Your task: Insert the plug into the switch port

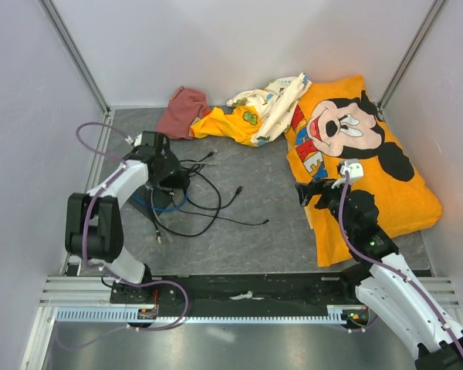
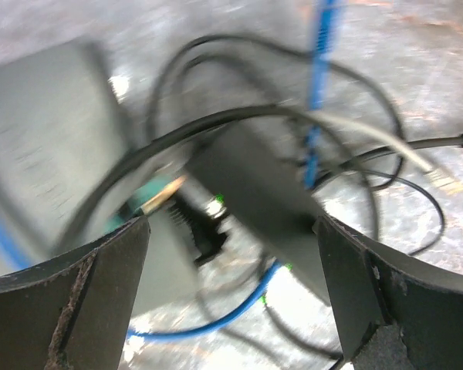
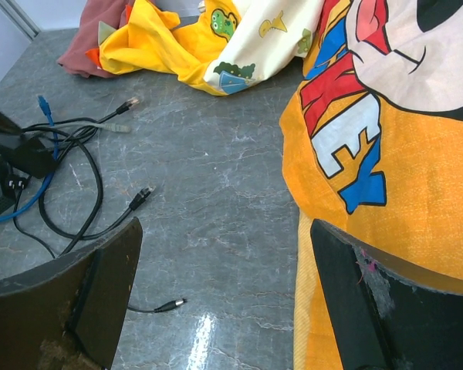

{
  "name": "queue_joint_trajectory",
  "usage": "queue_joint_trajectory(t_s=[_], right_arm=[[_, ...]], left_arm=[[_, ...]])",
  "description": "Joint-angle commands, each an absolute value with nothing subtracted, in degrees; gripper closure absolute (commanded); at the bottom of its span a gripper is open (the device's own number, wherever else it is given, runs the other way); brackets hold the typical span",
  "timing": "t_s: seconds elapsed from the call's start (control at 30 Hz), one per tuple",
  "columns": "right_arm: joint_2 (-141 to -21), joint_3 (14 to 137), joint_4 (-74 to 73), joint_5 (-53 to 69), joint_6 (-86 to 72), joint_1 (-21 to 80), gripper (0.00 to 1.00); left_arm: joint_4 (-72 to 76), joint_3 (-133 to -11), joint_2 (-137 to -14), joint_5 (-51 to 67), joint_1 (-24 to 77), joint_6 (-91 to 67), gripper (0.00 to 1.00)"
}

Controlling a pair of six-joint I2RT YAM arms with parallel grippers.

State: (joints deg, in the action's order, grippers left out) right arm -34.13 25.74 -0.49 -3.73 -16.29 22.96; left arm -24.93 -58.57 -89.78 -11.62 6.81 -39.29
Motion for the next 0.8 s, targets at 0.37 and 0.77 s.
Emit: queue_joint_trajectory(t_s=[0.37,0.77], right_arm=[[-33.75,25.66,0.53,-4.31,-15.38,23.29,0.02],[-35.42,26.54,0.61,-0.45,-14.68,23.29,0.02]], left_arm=[[-23.56,-86.62,-112.32,1.82,25.66,-33.84,0.06],[-25.57,-94.68,-107.07,-3.36,35.43,-29.61,0.03]])
